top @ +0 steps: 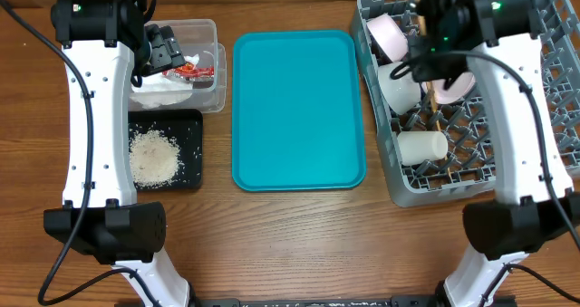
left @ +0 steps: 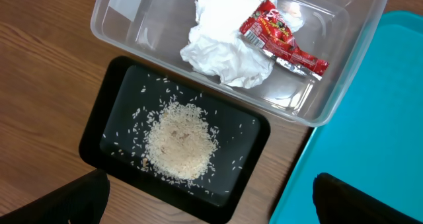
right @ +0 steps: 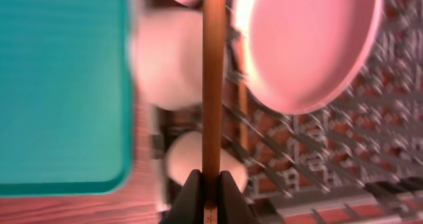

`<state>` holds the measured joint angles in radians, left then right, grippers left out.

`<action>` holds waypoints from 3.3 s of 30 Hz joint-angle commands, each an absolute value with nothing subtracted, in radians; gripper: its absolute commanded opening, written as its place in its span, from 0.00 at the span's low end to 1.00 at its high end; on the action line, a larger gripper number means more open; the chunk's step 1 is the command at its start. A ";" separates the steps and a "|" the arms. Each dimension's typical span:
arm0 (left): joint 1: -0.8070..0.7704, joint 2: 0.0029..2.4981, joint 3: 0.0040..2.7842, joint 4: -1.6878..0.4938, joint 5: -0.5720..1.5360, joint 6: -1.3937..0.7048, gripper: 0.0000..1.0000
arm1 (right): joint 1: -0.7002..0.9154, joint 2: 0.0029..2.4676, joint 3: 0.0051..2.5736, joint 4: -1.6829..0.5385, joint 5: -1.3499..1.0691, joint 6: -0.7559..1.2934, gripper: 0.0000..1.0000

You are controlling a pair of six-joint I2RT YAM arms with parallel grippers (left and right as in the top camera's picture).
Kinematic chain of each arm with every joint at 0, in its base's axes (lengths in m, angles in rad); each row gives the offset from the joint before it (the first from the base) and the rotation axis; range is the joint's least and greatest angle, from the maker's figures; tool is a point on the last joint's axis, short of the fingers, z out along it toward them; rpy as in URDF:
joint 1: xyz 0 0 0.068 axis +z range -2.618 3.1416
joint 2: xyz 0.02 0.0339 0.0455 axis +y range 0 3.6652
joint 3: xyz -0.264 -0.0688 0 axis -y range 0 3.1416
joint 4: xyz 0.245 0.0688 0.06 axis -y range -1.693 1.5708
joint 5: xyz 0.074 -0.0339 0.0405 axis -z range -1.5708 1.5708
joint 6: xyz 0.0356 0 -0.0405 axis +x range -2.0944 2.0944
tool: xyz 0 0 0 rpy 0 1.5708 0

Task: Sort waste into correct bins and load items into the dishwasher

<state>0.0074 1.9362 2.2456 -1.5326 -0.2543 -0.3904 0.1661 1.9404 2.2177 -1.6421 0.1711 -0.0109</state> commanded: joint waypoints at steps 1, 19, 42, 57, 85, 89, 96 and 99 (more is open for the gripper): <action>0.013 1.944 2.251 -1.532 -0.253 -0.397 1.00 | 0.110 1.953 2.109 -1.620 0.254 -0.003 0.04; 0.013 1.944 2.251 -1.532 -0.253 -0.397 1.00 | -0.065 1.952 1.768 -1.374 0.164 -0.074 0.46; 0.013 1.944 2.251 -1.532 -0.253 -0.397 1.00 | -0.058 1.745 2.559 -1.694 -0.422 -0.075 1.00; 0.013 1.944 2.251 -1.532 -0.253 -0.397 1.00 | -0.057 1.739 2.558 -1.683 -0.371 -0.075 1.00; 0.013 1.944 2.251 -1.532 -0.253 -0.397 1.00 | 0.095 0.809 1.103 -0.578 -0.103 0.003 1.00; 0.013 1.944 2.251 -1.533 -0.253 -0.397 1.00 | 0.087 0.596 0.748 -0.344 -0.105 0.065 1.00; 0.013 1.944 2.251 -1.532 -0.253 -0.397 1.00 | 0.083 0.294 0.255 0.001 -0.105 0.159 1.00; 0.013 1.944 2.251 -1.532 -0.253 -0.397 1.00 | 0.083 0.205 0.112 0.083 -0.083 0.158 1.00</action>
<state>0.0074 1.9362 2.2456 -1.5337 -0.2539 -0.3901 0.0860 0.2787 0.2016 0.0307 -0.1135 0.1310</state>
